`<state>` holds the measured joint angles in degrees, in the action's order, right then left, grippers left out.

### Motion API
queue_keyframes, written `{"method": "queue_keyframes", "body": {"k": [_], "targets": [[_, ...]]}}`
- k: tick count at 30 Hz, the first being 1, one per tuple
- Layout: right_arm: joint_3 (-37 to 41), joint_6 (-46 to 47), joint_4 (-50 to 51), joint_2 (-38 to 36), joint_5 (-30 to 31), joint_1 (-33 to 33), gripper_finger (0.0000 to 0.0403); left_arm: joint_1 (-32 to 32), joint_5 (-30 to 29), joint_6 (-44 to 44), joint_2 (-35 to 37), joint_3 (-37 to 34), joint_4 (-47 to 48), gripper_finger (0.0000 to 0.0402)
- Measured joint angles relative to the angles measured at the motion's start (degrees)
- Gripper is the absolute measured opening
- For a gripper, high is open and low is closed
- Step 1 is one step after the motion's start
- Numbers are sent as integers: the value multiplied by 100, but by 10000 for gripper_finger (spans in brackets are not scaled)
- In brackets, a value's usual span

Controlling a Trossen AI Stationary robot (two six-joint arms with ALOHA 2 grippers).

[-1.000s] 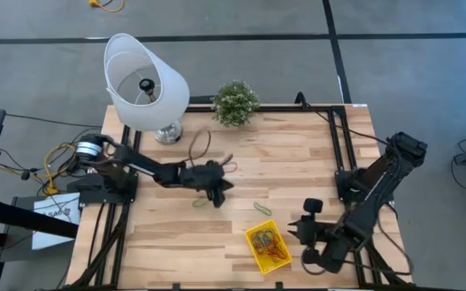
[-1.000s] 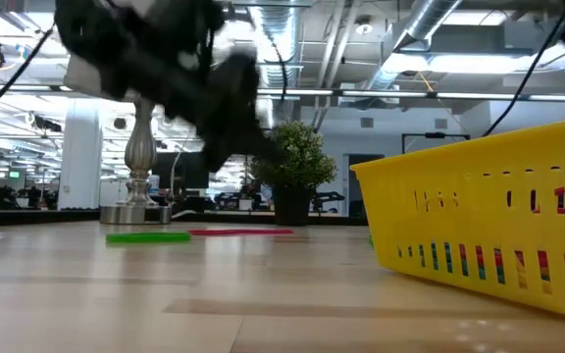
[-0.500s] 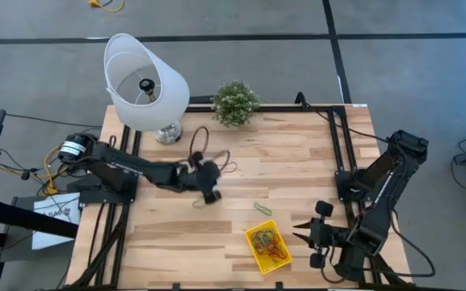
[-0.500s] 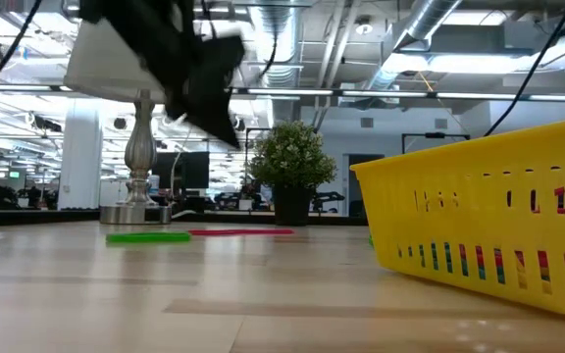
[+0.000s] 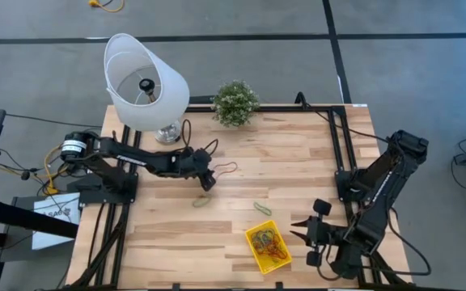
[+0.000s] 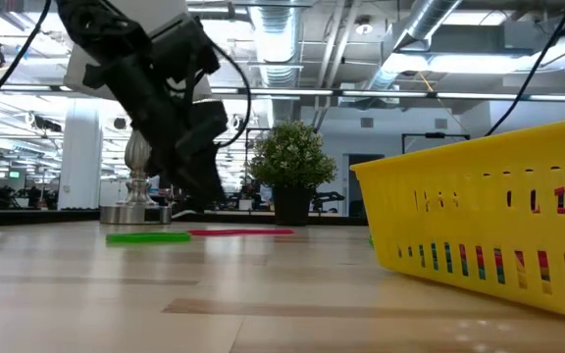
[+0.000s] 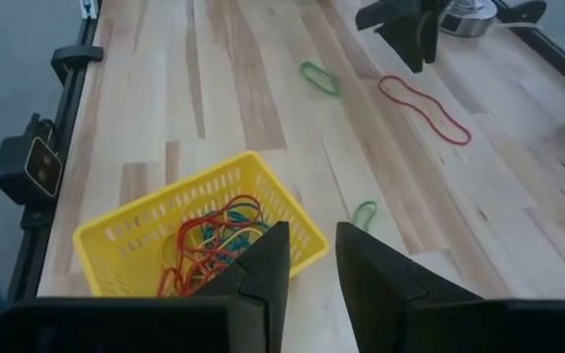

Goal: Pick and place items into bin
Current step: Put the red rubber band into the bin

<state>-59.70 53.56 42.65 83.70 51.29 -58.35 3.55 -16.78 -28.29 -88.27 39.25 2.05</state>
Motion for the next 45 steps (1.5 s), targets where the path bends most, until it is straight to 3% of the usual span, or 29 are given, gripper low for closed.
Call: {"method": "queue_keyframes", "body": {"k": [7, 12, 17, 23, 27, 33, 39, 43, 45], "targets": [[0, -2, 18, 2, -7, 0, 82, -84, -302, -105, -115, -314, -300, 170], [0, -11, 25, 4, -12, 0, 82, -149, -262, 45, -663, -371, -1092, 170], [0, -4, 17, 7, -18, 0, 82, -121, -732, 4, -1099, -237, -1216, 169], [0, -9, 25, 7, -17, 0, 82, -34, -761, -371, -1379, -246, -1408, 164], [0, -9, 24, 7, -17, 0, 82, -42, -878, -465, -1585, -241, -1620, 123], [0, -9, 23, 7, -18, 0, 82, -30, -906, -538, -1714, -237, -1847, 12], [0, -7, 22, 7, -18, 0, 82, -239, -715, -460, -1563, -113, -2168, 1], [0, -4, 20, 7, -15, 0, 82, -619, 114, -123, -1231, 323, -2175, 0], [0, 0, 18, 7, -15, 0, 82, -826, 182, 134, -1064, 618, -2242, 0]]}}
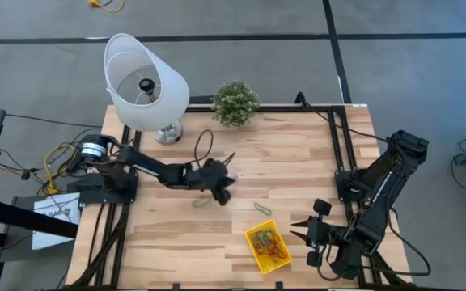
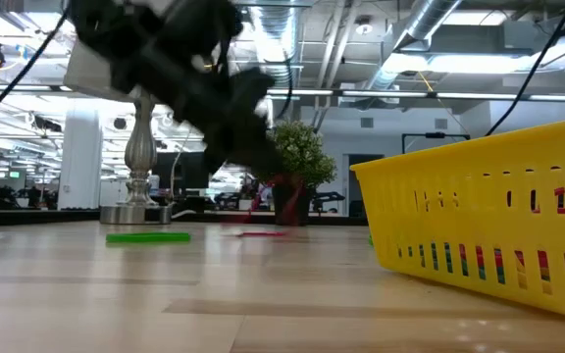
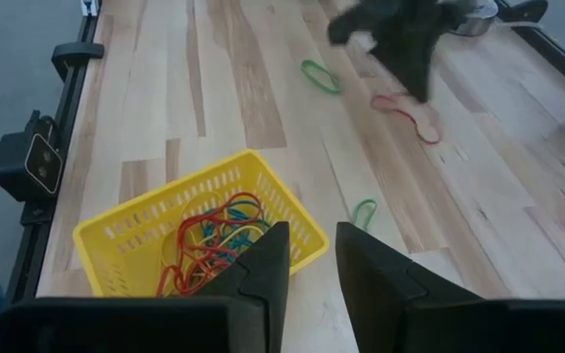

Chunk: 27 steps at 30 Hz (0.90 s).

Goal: Pick and place items into bin
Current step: Put the red rubber band into the bin

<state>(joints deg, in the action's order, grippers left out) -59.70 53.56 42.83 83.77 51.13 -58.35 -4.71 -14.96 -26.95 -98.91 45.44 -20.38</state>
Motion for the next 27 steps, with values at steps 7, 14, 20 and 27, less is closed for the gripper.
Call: {"method": "queue_keyframes", "body": {"k": [7, 14, 20, 27], "targets": [[0, -1, 2, -1, 12, 0, 82, -965, 223, 955, 149, 1297, 121, 0], [0, 185, 4, -2, 75, 0, 82, -1631, 557, 1063, -301, 2346, 551, 0], [0, 199, 2, -2, 80, 0, 82, -1810, 467, 977, -909, 2675, 610, 0], [0, 199, -3, -2, 81, 0, 82, -1804, 201, 1098, -1402, 3165, 640, 0]]}}
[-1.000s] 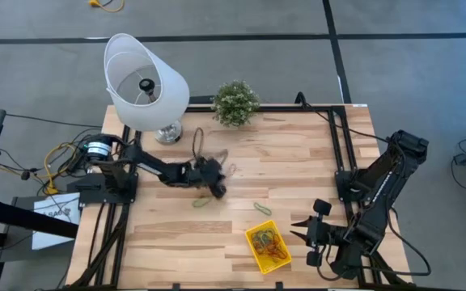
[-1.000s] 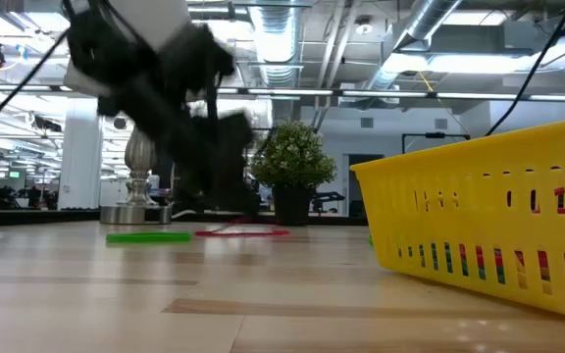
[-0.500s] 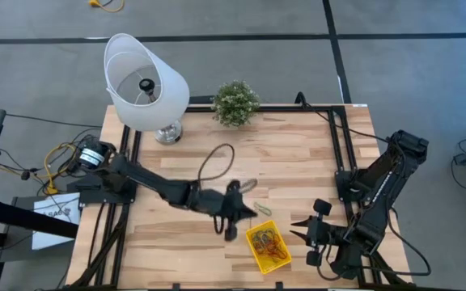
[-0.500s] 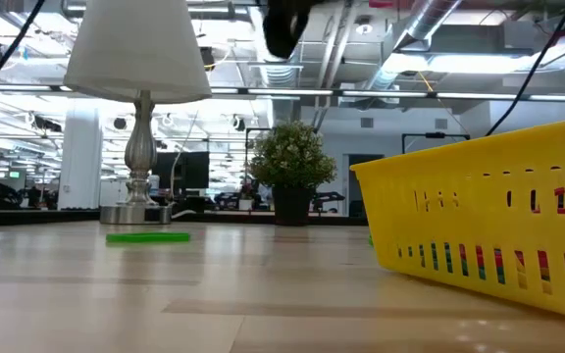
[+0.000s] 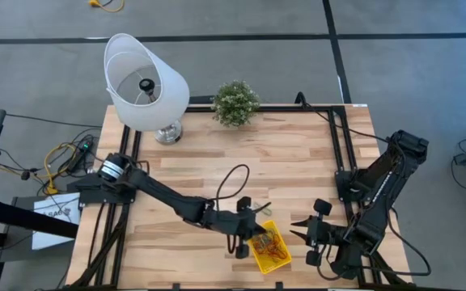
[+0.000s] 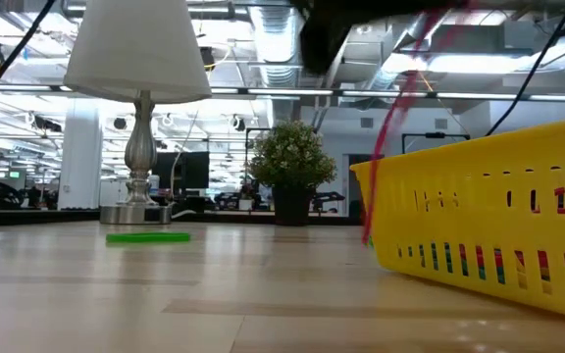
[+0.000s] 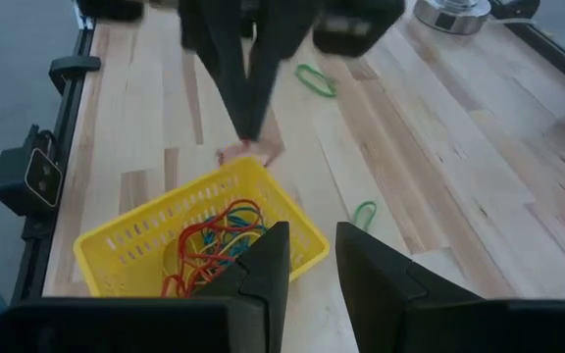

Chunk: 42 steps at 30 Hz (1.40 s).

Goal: Pick and place items into bin
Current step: Put the red rubber band into the bin

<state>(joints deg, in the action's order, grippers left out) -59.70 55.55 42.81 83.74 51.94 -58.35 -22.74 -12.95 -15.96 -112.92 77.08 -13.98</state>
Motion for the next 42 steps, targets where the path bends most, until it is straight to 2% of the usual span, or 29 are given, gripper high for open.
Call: {"method": "queue_keyframes", "body": {"k": [8, 14, 20, 23, 29, 38, 42], "targets": [[0, -31, 4, 0, -28, 0, 82, -18, 370, 695, 27, 675, -59, 0], [0, -35, 4, 0, -42, 0, 82, -8, 363, 523, 27, 719, 244, 0], [0, -42, 2, 0, -44, 0, 82, -104, -146, 227, 26, 719, 1188, 0], [0, -3, 2, 0, -64, 0, 82, -170, -194, 51, 29, 713, 1554, 0], [0, -3, 2, -2, -78, 0, 82, -298, -141, 127, 278, 737, 1139, 0], [0, -2, 4, -2, -83, 1, 82, -363, 154, 1062, 393, 1351, 1154, 0], [0, -2, 2, -2, -81, 1, 82, -317, -43, 1104, 390, 1357, 1169, 0]]}}
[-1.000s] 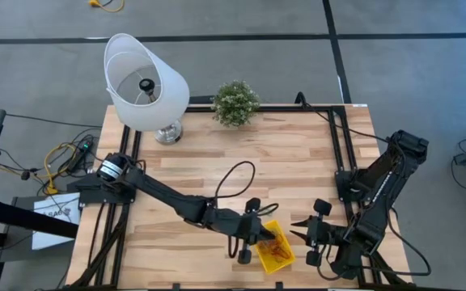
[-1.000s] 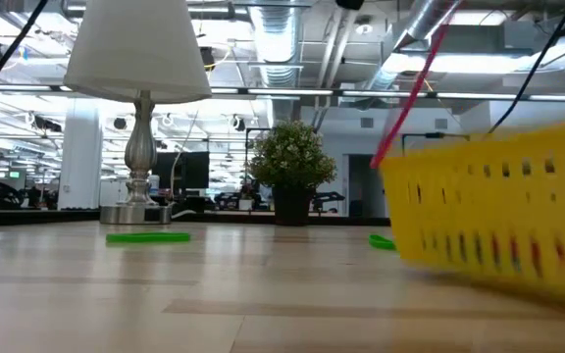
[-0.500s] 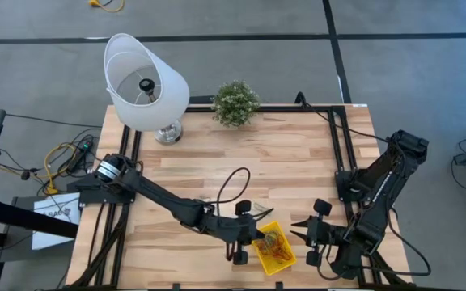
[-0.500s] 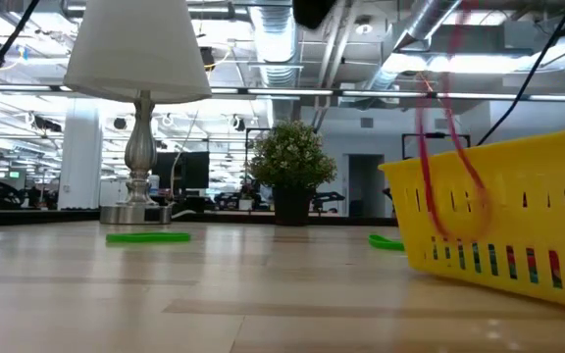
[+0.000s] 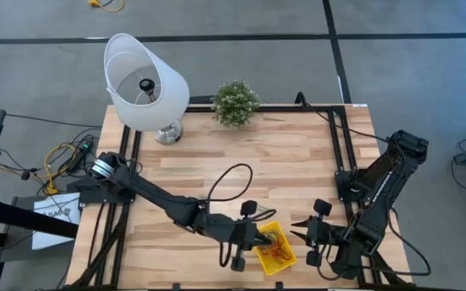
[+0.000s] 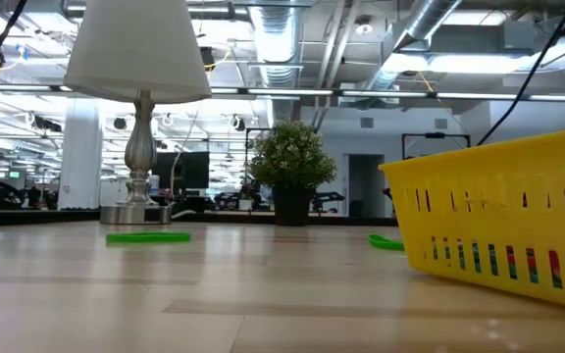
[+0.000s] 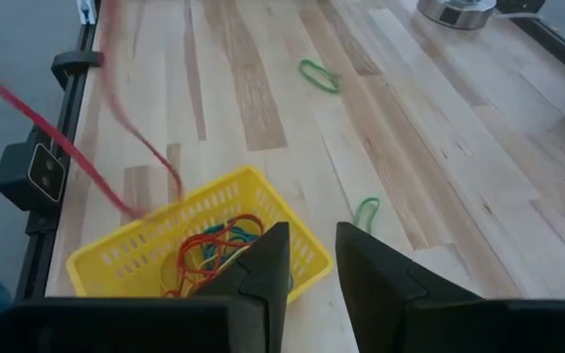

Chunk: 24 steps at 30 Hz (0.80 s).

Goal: Pick and place items into bin
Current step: Put the red rubber band into the bin, then put the left green rubber band into the bin

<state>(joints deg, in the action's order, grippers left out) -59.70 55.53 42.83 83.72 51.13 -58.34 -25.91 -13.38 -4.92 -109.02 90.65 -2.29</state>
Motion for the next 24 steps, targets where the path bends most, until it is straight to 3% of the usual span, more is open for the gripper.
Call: {"method": "queue_keyframes", "body": {"k": [5, 11, 24], "targets": [[0, 59, -3, 0, -1, -1, 82, 77, -288, -131, -171, 0, -110, 0], [0, 55, -4, 0, 2, 1, 82, 145, -40, -106, -627, 0, -487, 15], [2, 48, 0, -1, -2, 5, 82, 313, -99, -690, -901, 0, -311, 85]]}}
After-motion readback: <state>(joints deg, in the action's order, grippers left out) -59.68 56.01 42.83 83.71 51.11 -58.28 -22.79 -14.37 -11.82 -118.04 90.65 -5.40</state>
